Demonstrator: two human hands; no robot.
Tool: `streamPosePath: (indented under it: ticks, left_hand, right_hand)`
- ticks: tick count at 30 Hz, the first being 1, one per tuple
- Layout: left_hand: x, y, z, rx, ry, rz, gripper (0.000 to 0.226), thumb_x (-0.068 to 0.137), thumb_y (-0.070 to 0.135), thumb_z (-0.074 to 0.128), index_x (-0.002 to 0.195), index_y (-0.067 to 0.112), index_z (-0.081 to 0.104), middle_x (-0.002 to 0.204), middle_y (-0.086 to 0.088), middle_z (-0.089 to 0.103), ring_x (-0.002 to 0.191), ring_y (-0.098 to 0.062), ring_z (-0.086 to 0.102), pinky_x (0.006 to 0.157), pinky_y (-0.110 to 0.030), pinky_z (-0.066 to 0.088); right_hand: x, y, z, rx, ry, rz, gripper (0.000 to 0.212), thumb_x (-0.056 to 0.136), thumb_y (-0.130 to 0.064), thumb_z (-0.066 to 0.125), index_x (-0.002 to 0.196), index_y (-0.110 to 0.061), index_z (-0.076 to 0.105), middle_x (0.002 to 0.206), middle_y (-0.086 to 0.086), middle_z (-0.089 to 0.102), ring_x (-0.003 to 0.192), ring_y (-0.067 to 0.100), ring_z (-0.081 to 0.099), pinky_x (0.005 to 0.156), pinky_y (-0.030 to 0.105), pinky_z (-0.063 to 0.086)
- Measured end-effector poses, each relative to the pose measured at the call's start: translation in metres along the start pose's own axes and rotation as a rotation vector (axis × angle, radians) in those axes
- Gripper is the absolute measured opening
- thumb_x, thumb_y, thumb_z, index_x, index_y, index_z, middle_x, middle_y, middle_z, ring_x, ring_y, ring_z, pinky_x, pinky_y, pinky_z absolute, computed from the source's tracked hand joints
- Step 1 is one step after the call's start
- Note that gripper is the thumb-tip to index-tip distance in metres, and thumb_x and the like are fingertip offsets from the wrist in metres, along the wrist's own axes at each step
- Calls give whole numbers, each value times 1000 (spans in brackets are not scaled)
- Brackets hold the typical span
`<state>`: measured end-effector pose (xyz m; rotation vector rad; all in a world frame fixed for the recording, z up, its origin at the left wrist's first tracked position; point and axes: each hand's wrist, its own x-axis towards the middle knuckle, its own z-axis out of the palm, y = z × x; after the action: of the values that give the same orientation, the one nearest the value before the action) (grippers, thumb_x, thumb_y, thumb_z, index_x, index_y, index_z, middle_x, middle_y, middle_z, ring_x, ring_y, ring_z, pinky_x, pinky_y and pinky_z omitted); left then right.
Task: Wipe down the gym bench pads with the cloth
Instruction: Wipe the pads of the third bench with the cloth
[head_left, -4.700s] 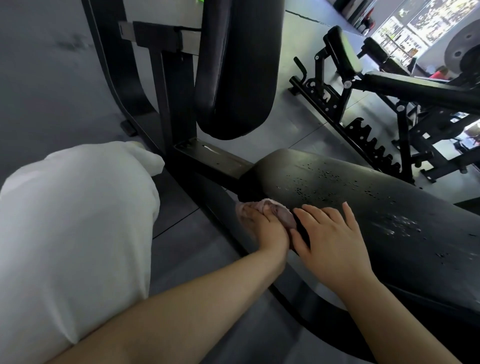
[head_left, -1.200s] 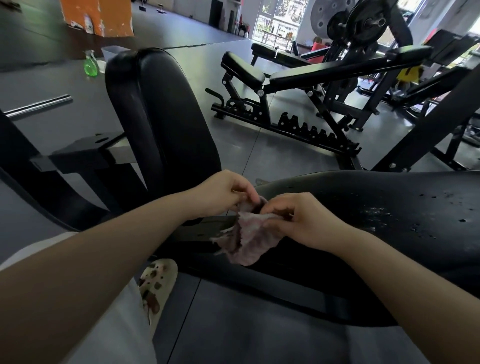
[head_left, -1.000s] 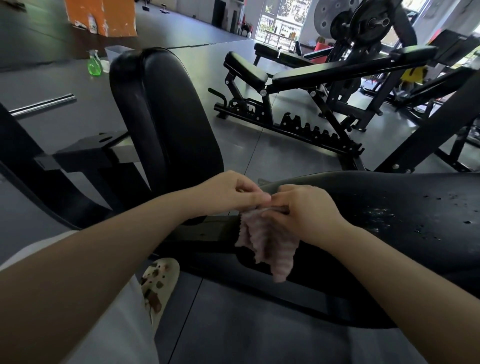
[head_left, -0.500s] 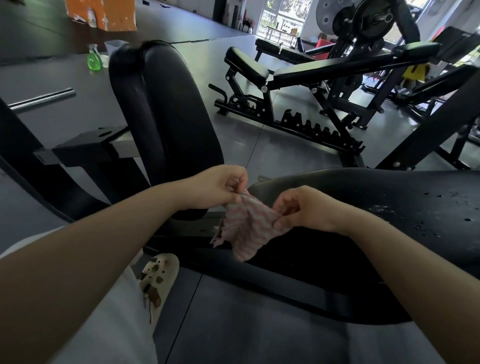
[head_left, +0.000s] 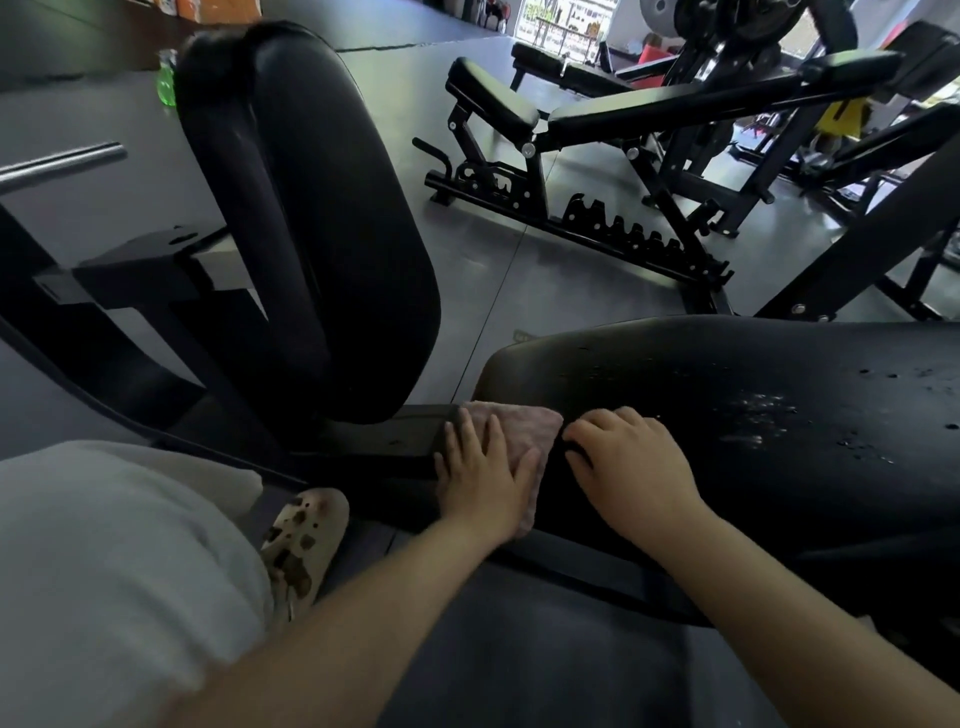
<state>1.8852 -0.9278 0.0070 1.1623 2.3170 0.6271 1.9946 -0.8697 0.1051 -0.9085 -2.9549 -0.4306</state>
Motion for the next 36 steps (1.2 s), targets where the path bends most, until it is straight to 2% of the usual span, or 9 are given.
streamPosePath:
  ticks: [4,6,13,16,20,25,29,33,36]
  left_hand:
    - [-9,10,12,17,81,11,64,90,67,11,147,42,-8,155,-14,-22,142,-38,-17,114,-52,-2]
    - [-2,7,11,24,91,35,56,94,59,14,146,45,0,157,-9,-17,143,-34,-14,116,-49,0]
    - [61,-29,1,-481,44,13,48,100,37,34,147,33,25,157,-3,10,141,-27,22,112,-38,24]
    - [41,-22,14,-201,166,149,61,92,51,11,148,29,23,158,-2,12,145,-24,12,117,-38,10]
    - [-15,2,28,-42,226,416,71,86,59,-15,147,35,13,158,6,10,146,-17,0,117,-37,-2]
    - [17,-12,14,87,190,354,60,90,54,0,148,37,1,159,6,6,146,-18,5,116,-35,6]
    - [53,-28,6,-216,119,234,50,102,35,28,149,23,19,158,-3,8,146,-23,5,117,-33,6]
    - [33,-30,26,-796,325,116,47,98,32,40,143,20,36,150,-5,34,136,-20,35,112,-32,29]
    - [-4,-6,38,-932,511,40,44,94,33,37,137,45,32,152,-10,24,138,-21,30,109,-24,27]
  right_hand:
    - [-25,6,20,-119,75,-24,15,82,-31,63,81,-20,73,85,1,70,77,24,64,69,36,50]
    - [-29,7,26,-70,67,-2,28,84,-33,47,85,-19,71,90,2,69,79,26,63,68,37,50]
    - [-30,5,31,69,102,43,21,72,-21,78,91,-15,71,95,5,69,83,31,62,69,41,52]
    - [-31,5,33,70,129,51,16,78,-20,61,90,-16,70,95,4,69,84,30,61,70,39,51]
    - [-31,3,33,152,147,76,36,76,-19,34,90,-14,67,94,3,68,83,27,62,70,37,51]
    - [-28,4,35,272,230,198,25,64,6,61,87,-3,62,90,14,61,72,31,60,63,36,48]
    - [-29,4,30,294,164,196,25,68,9,54,90,-1,61,95,17,60,78,34,58,67,38,47]
    - [-29,6,23,370,60,243,33,82,8,45,111,-1,56,118,13,52,101,29,48,82,33,35]
    - [-28,5,19,387,26,253,34,85,6,43,116,-4,54,123,11,50,105,27,46,84,31,33]
